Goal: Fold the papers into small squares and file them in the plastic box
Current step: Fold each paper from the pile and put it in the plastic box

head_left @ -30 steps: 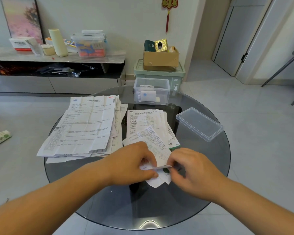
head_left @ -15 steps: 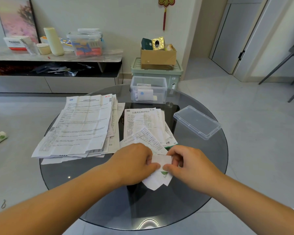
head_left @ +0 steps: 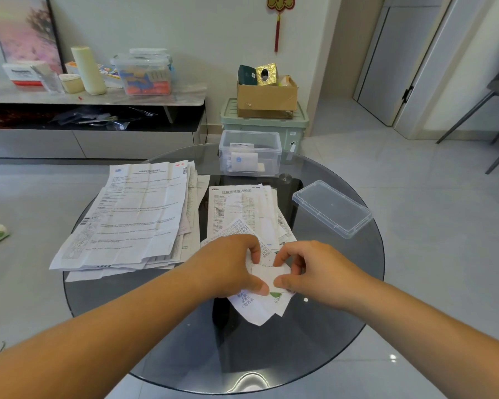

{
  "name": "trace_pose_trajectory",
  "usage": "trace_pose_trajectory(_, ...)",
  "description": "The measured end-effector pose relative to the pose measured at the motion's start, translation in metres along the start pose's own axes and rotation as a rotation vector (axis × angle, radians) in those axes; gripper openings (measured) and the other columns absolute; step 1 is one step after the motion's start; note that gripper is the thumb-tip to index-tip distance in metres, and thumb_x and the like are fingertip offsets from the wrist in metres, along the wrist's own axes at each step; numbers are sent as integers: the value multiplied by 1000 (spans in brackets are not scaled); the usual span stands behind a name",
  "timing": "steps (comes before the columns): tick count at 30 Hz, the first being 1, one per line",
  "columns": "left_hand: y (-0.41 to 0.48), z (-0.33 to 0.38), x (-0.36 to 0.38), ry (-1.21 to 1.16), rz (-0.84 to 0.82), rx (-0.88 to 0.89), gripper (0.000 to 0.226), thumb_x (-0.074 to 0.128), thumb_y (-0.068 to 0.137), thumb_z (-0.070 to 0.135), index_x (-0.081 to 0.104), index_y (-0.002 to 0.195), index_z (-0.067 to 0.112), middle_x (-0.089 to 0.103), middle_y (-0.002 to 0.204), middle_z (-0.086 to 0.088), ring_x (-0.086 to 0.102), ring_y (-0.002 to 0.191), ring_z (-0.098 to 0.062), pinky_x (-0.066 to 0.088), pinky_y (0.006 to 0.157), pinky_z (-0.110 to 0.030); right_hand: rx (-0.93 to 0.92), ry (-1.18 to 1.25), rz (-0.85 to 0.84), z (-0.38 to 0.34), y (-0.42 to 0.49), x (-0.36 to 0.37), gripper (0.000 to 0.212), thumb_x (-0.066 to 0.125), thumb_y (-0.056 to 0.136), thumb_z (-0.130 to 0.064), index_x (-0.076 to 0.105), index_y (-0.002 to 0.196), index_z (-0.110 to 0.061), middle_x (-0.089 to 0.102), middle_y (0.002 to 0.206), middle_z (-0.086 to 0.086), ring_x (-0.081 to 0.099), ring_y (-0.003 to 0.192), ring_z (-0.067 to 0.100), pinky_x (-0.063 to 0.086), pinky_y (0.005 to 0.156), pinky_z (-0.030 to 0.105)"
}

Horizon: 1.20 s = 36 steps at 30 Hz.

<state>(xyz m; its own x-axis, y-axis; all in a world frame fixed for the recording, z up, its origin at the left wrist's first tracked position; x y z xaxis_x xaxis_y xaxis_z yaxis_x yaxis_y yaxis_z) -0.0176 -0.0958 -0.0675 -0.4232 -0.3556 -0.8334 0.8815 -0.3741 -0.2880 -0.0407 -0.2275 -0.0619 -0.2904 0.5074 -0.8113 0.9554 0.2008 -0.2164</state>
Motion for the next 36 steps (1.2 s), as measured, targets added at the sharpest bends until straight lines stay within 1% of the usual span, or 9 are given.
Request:
trace_pose_trajectory(4, -1, 9, -3, 49, 20, 41, 44, 85, 75, 44, 59, 110, 36, 55, 104, 15, 56, 88, -10, 56, 88, -28, -26, -6, -19, 2, -1, 0, 31, 80, 80, -44, 68, 107, -36, 65, 82, -9, 63, 76, 9, 53, 68, 28)
trace_pose_trajectory(8, 0, 8, -4, 14, 29, 43, 40, 88, 72, 42, 59, 98, 32, 56, 93, 17, 56, 80, -7, 53, 76, -20, -23, 19, -12, 4, -1, 0, 30, 81, 79, -44, 69, 107, -38, 60, 93, -11, 61, 81, 11, 55, 74, 29)
trace_pose_trajectory(14, -4, 18, -4, 25, 31, 122, 42, 89, 69, 40, 55, 88, 26, 62, 93, 12, 59, 83, -10, 58, 78, -29, -47, 142, 33, 7, 1, -6, 12, 82, 80, -34, 70, 82, -34, 66, 87, -14, 60, 68, 4, 46, 61, 17)
trace_pose_trajectory(17, -3, 18, -1, -25, 0, 131, 46, 90, 70, 40, 55, 98, 32, 59, 95, 13, 59, 85, -10, 56, 78, -27, -43, 179, 14, 6, 1, -5, 13, 83, 80, -30, 70, 82, -29, 68, 77, -14, 61, 65, 2, 46, 58, 16)
trace_pose_trajectory(21, -2, 19, 3, -22, -27, 162, 34, 86, 75, 42, 67, 101, 30, 66, 93, 10, 63, 83, -9, 55, 74, -26, -56, 177, 18, 4, 1, -4, 18, 84, 78, -35, 69, 88, -33, 65, 83, -12, 59, 68, 4, 48, 62, 19)
trace_pose_trajectory(25, -1, 19, -9, -122, 23, 187, 18, 80, 82, 40, 69, 87, 26, 68, 83, 5, 63, 73, -11, 52, 64, -27, -114, 124, 54, -7, 0, -13, 19, 74, 82, -53, 70, 91, -37, 58, 94, -14, 58, 78, 6, 49, 67, 20)
trace_pose_trajectory(28, -4, 21, -27, -160, 74, 212, 16, 80, 82, 41, 69, 85, 29, 69, 86, 9, 66, 78, -9, 59, 73, -31, -162, 232, 91, -19, -2, -26, 6, 73, 88, -38, 73, 85, -32, 67, 85, -15, 61, 72, 0, 49, 63, 18)
trace_pose_trajectory(32, 0, 25, -73, -131, 189, 242, 18, 82, 79, 42, 68, 81, 30, 67, 80, 8, 63, 74, -10, 55, 69, -26, -238, 298, 171, -39, 14, -57, 5, 74, 88, -32, 73, 83, -31, 68, 77, -18, 62, 70, 0, 47, 62, 15)
trace_pose_trajectory(36, 32, 28, -125, -39, 280, 262, 17, 82, 80, 37, 68, 81, 27, 67, 79, 6, 64, 73, -13, 56, 68, -28, -310, 290, 251, -60, 60, -93, 5, 73, 89, -27, 73, 84, -27, 68, 71, -9, 59, 63, 4, 53, 64, 27)
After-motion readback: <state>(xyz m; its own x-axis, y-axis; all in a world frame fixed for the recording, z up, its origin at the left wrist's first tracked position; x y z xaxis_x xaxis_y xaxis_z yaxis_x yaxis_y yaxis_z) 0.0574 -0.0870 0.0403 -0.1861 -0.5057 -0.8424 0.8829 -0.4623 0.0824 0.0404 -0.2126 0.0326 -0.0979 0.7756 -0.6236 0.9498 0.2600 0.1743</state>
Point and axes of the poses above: each hand's wrist, its own y-axis towards the middle knuckle, its own x-axis out of the palm, z = x × y, the point moved 10 cm from there along y, towards the middle knuckle
